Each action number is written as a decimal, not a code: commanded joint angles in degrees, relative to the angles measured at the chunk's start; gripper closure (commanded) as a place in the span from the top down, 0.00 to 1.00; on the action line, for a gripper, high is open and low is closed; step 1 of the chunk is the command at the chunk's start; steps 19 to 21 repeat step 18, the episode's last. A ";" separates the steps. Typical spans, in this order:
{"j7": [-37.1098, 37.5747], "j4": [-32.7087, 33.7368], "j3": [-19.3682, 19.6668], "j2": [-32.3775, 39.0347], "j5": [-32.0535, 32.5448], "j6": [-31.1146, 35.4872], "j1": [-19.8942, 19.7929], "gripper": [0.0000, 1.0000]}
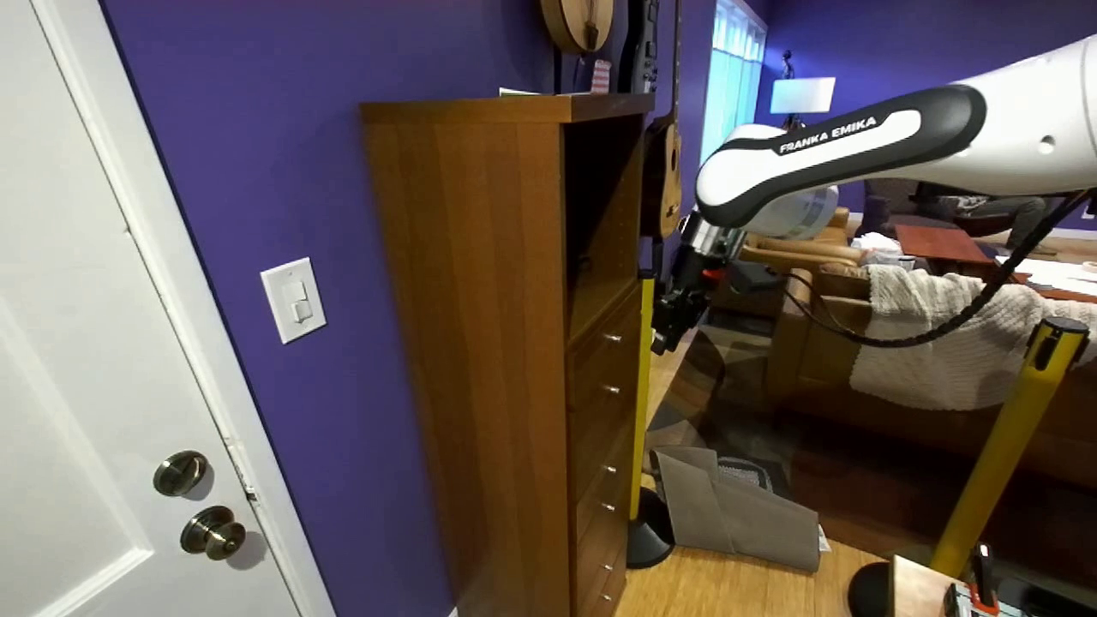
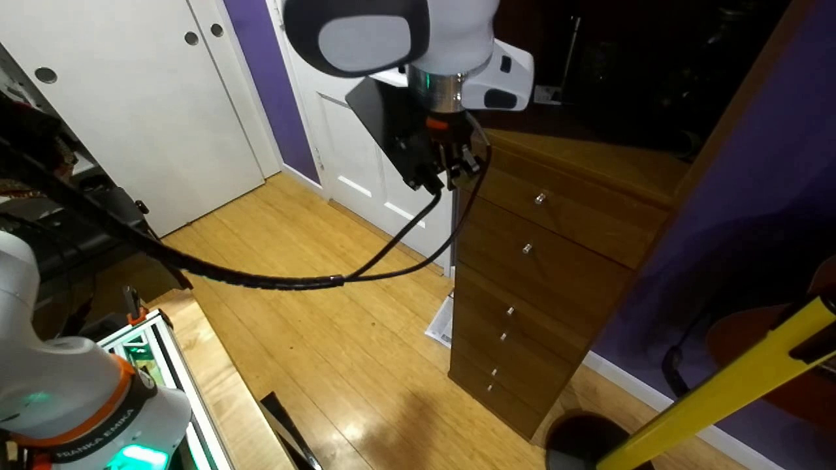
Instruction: Put the small white drawer in the top drawer and then close the drawer
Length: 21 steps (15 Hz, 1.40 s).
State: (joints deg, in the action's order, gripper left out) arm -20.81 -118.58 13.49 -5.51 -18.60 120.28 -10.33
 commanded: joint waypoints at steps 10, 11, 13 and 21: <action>22.60 -6.03 -8.88 -15.65 19.28 -18.37 2.02 1.00; 25.01 -6.94 -10.03 -16.34 19.96 -18.65 2.25 1.00; 23.24 -4.86 -9.11 -14.33 18.42 -17.91 2.70 0.99; 23.83 -4.84 -9.10 -14.45 18.48 -17.93 3.07 1.00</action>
